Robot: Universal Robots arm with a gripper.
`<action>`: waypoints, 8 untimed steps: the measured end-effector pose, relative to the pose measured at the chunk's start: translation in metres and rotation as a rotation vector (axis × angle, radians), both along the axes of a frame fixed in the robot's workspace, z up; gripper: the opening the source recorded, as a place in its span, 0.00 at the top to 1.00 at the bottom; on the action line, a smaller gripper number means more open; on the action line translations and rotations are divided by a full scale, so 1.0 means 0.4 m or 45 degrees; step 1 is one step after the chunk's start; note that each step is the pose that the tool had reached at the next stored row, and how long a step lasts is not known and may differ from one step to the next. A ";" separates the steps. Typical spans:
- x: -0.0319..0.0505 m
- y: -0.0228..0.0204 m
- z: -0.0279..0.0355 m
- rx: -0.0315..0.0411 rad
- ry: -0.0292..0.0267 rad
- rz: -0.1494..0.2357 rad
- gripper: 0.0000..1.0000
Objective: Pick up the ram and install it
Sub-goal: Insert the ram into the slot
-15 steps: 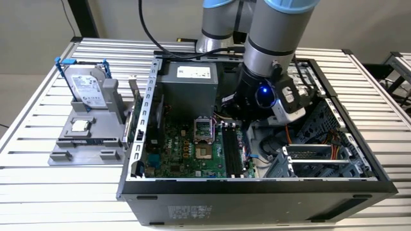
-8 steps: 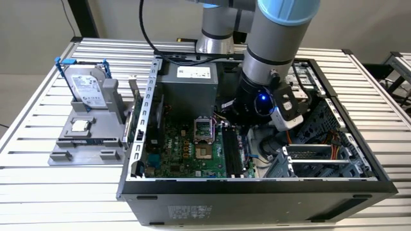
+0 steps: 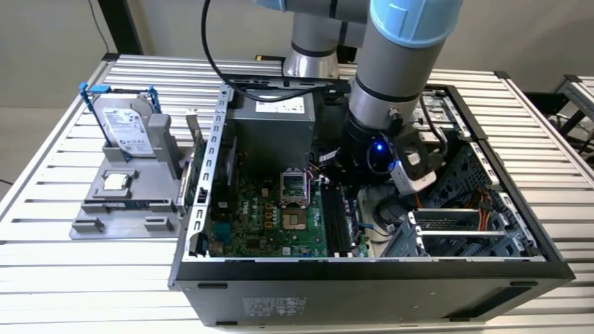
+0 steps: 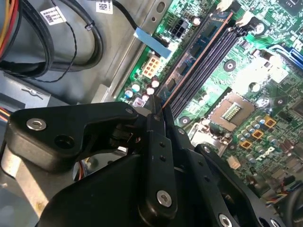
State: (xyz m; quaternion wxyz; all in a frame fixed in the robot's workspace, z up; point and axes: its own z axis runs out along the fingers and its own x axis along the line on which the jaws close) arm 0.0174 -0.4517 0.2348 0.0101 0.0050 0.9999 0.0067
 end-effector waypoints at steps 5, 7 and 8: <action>-0.002 0.000 -0.004 0.0006 0.0032 0.000 1.00; -0.003 0.000 -0.006 -0.0001 0.0051 0.000 1.00; -0.003 0.000 -0.008 -0.0003 0.0063 0.000 1.00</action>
